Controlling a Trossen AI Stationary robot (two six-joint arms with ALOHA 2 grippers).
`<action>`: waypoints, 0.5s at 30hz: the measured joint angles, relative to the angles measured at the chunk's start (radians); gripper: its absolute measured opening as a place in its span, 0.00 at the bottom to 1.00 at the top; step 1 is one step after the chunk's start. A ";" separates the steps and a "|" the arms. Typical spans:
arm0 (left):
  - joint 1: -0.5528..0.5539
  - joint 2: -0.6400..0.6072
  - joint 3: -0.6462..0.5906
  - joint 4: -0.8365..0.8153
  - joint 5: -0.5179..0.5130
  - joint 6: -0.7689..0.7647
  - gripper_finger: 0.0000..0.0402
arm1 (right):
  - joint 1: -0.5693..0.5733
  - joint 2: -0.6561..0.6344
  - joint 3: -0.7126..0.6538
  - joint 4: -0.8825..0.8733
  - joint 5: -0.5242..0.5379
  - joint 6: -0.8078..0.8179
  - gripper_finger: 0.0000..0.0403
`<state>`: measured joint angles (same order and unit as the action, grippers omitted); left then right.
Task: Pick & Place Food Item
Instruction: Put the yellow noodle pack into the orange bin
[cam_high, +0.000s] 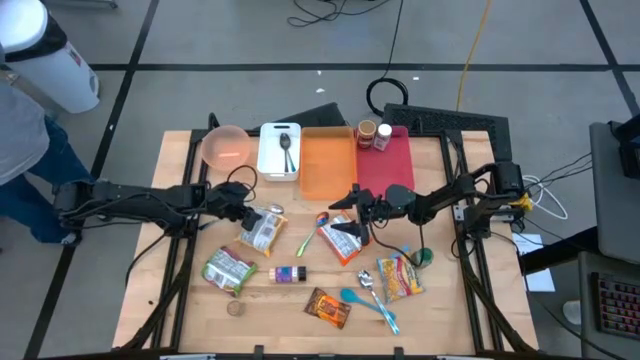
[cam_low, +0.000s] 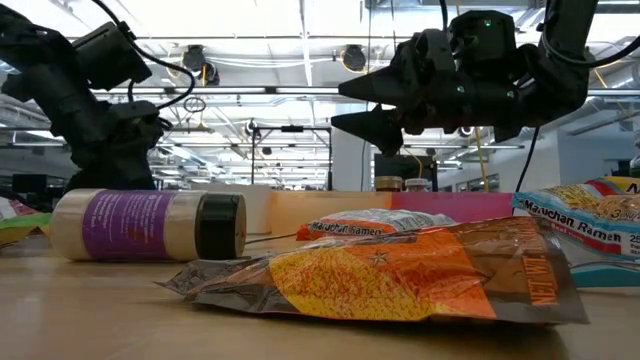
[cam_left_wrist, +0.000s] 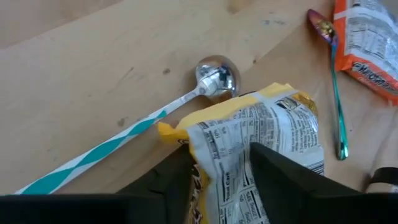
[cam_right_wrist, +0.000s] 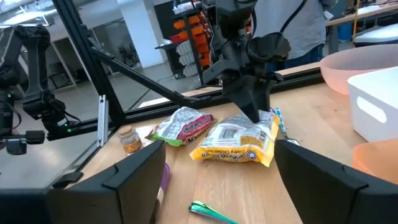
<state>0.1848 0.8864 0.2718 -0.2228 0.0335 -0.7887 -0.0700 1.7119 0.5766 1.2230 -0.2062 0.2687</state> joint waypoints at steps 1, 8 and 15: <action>0.000 0.000 0.000 0.000 0.000 0.000 0.36 | 0.000 0.000 0.000 0.000 0.000 0.000 0.73; 0.000 0.000 0.000 0.029 0.002 0.008 0.16 | 0.000 0.000 0.000 0.000 0.000 0.000 0.73; 0.000 0.000 0.000 0.120 0.038 0.057 0.02 | 0.000 0.000 0.000 -0.001 0.000 -0.003 0.73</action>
<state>0.1848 0.8864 0.2718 -0.1030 0.0717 -0.7317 -0.0700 1.7119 0.5766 1.2224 -0.2058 0.2653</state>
